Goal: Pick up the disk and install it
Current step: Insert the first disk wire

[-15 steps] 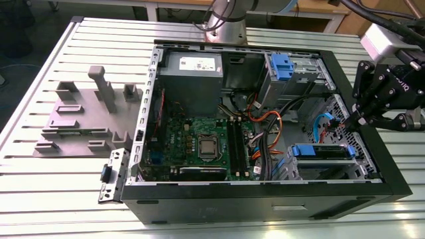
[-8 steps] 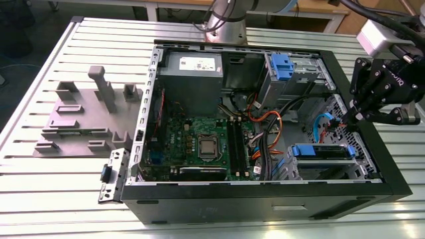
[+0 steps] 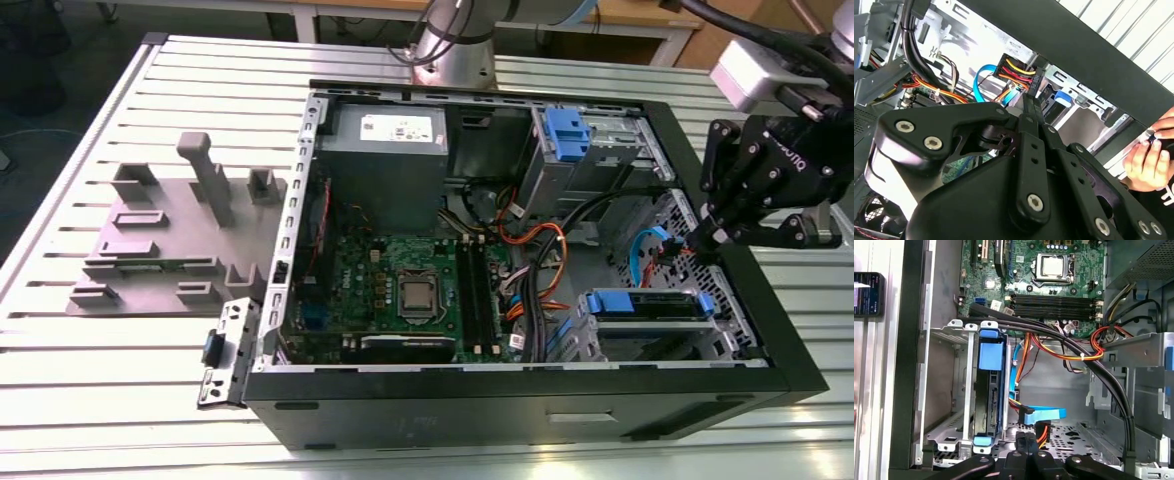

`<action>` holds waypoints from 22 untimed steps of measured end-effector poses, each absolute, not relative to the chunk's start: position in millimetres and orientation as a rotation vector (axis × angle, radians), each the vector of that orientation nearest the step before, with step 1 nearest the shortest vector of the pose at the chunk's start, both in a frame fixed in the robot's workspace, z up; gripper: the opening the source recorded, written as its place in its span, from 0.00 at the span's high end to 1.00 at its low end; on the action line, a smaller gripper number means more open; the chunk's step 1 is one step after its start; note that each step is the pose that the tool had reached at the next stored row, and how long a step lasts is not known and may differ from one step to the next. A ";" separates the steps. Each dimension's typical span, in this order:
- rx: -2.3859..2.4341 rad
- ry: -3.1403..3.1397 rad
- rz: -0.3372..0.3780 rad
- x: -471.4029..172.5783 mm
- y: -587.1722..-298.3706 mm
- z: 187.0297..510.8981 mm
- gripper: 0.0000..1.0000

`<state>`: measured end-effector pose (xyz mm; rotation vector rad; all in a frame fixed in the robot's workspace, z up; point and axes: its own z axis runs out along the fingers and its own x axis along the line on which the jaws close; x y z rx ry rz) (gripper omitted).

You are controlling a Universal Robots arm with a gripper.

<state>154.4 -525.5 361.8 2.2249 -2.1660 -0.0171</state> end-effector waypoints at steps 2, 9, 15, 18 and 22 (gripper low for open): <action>2.224 -2.165 -0.015 154.4 -525.4 361.9 0.89; 2.247 -2.134 -0.008 155.5 -525.4 361.9 0.76; 2.252 -2.127 -0.005 161.2 -524.6 360.4 0.76; 2.252 -2.124 -0.003 162.7 -524.3 359.2 0.75; 2.266 -2.108 -0.001 164.0 -524.3 358.0 0.69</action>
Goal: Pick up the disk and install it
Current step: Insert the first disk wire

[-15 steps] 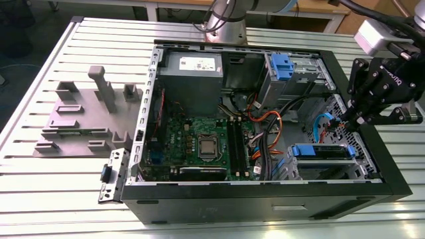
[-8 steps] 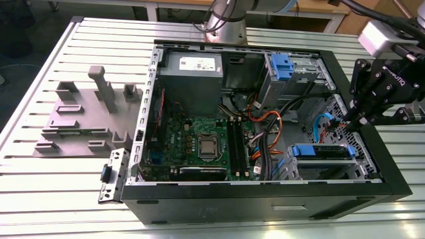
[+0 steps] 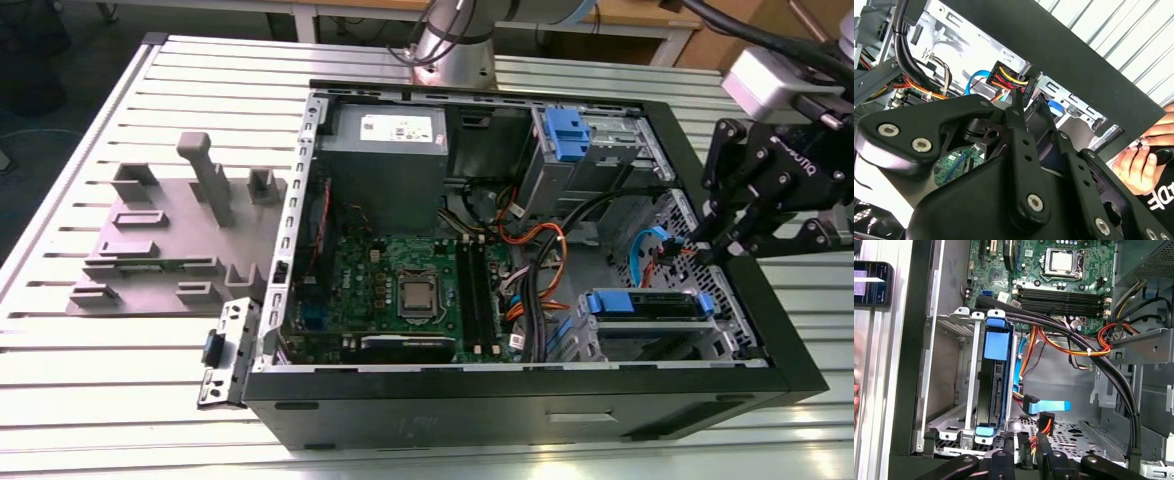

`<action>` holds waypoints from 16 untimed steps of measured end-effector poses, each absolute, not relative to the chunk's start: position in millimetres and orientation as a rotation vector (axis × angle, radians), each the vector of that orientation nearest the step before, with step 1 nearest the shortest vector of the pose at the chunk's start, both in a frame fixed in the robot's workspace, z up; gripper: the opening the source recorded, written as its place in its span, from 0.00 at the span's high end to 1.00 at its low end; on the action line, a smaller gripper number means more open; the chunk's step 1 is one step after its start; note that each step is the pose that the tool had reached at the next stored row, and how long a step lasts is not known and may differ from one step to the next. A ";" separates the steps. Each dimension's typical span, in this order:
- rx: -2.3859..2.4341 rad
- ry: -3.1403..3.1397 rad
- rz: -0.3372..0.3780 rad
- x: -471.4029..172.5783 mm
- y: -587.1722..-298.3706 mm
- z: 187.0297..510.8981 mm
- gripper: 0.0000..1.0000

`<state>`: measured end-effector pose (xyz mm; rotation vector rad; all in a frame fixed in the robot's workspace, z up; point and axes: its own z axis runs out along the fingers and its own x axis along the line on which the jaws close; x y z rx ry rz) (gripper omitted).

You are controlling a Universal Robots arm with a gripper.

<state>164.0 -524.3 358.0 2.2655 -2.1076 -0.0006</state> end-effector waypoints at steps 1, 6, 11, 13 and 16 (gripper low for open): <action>2.269 -2.104 -0.001 164.4 -524.3 357.6 0.69; 2.273 -2.099 -0.001 167.7 -521.6 356.8 0.69; 2.272 -2.099 0.000 168.9 -519.6 355.5 0.69; 2.270 -2.097 0.005 169.3 -519.4 354.7 0.69; 2.266 -2.094 0.011 169.8 -519.3 353.4 0.69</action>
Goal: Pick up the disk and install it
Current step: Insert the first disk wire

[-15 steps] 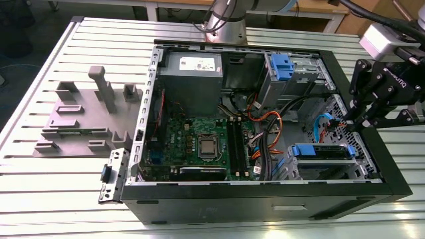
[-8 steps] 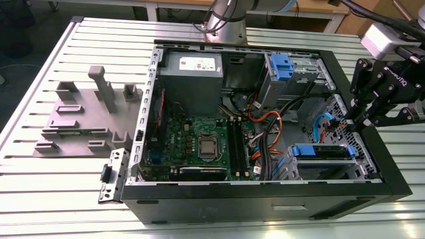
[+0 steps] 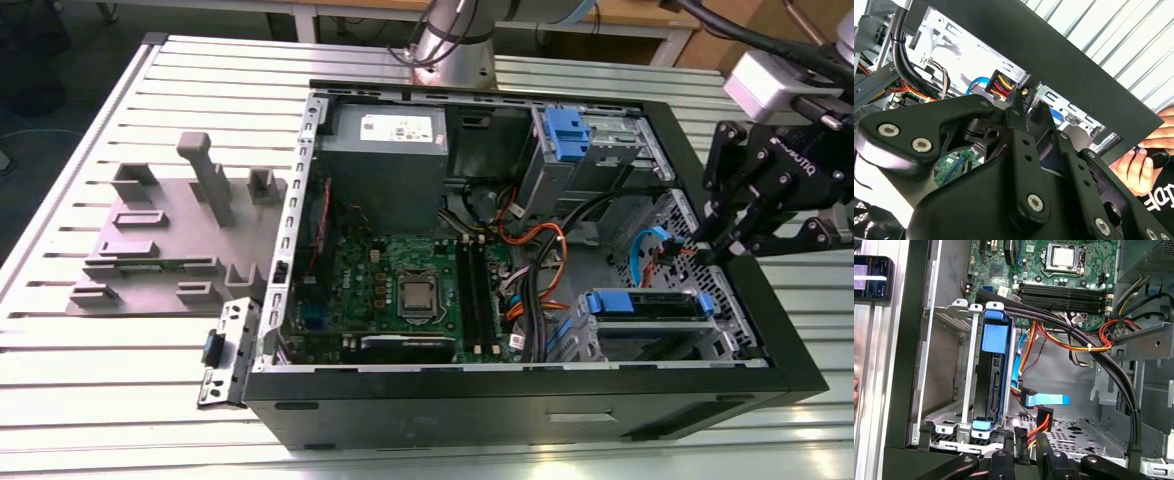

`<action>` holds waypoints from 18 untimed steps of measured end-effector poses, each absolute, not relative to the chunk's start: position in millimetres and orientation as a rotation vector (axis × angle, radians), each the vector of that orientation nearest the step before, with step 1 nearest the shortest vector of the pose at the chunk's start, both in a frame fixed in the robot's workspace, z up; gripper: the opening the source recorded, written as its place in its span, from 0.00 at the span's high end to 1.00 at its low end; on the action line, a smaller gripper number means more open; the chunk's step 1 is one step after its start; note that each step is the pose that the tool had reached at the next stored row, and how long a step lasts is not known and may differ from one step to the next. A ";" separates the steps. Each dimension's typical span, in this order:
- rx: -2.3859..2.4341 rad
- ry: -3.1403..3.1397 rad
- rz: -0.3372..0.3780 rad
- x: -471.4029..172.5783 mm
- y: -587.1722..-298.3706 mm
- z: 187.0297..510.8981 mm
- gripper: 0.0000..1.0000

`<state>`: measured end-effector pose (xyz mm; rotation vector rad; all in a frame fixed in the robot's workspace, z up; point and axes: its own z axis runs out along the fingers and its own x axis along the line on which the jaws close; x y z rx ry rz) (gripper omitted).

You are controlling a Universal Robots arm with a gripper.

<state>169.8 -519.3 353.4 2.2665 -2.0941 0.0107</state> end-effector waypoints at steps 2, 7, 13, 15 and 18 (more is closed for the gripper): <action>2.266 -2.094 0.012 170.0 -519.3 352.1 0.69; 2.265 -2.093 0.013 170.3 -519.3 349.4 0.69; 2.265 -2.093 0.013 170.3 -519.3 349.3 0.83; 2.265 -2.093 0.014 170.4 -519.3 350.5 0.83; 2.265 -2.092 0.014 168.9 -519.3 352.7 0.83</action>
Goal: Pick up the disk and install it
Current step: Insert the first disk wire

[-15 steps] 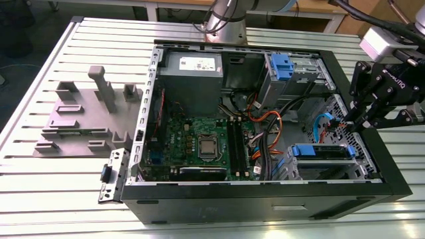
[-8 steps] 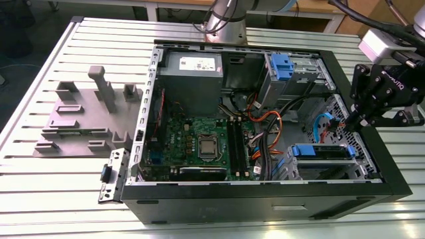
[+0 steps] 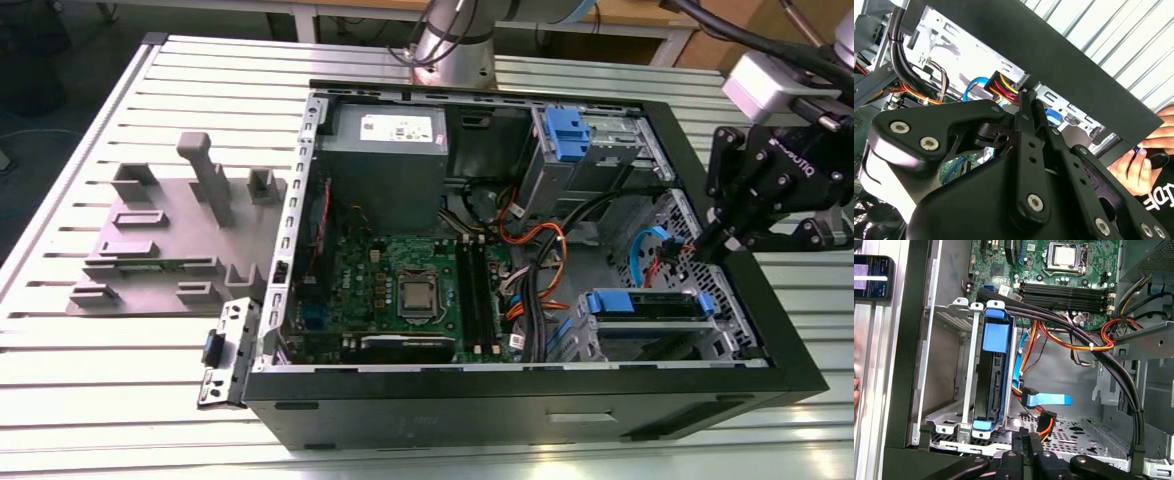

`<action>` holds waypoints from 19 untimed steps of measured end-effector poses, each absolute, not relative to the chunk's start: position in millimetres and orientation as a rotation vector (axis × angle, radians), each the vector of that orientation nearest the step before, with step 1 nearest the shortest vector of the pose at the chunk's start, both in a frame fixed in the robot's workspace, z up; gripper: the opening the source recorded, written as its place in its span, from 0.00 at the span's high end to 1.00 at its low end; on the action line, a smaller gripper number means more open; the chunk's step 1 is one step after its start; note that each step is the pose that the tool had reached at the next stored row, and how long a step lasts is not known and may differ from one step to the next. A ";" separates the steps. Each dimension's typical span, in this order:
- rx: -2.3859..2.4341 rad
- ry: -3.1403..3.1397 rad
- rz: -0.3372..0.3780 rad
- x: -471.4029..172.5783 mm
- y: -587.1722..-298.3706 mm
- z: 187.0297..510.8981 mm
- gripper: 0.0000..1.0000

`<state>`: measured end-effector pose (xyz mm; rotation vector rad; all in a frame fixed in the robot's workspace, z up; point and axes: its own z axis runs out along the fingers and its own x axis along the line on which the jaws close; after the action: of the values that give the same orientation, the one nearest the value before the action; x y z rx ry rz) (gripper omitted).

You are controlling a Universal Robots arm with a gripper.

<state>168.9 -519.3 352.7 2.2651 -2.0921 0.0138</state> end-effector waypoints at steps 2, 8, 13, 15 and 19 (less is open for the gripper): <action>2.265 -2.092 0.014 166.1 -519.4 352.9 0.83; 2.270 -2.091 0.019 156.2 -523.4 352.8 0.83; 2.278 -2.092 0.029 153.7 -531.6 351.4 0.83; 2.284 -2.095 0.036 152.3 -532.5 350.6 0.83; 2.296 -2.099 0.054 148.8 -534.0 349.8 0.83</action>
<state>148.8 -534.0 349.8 2.2959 -2.0994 0.0537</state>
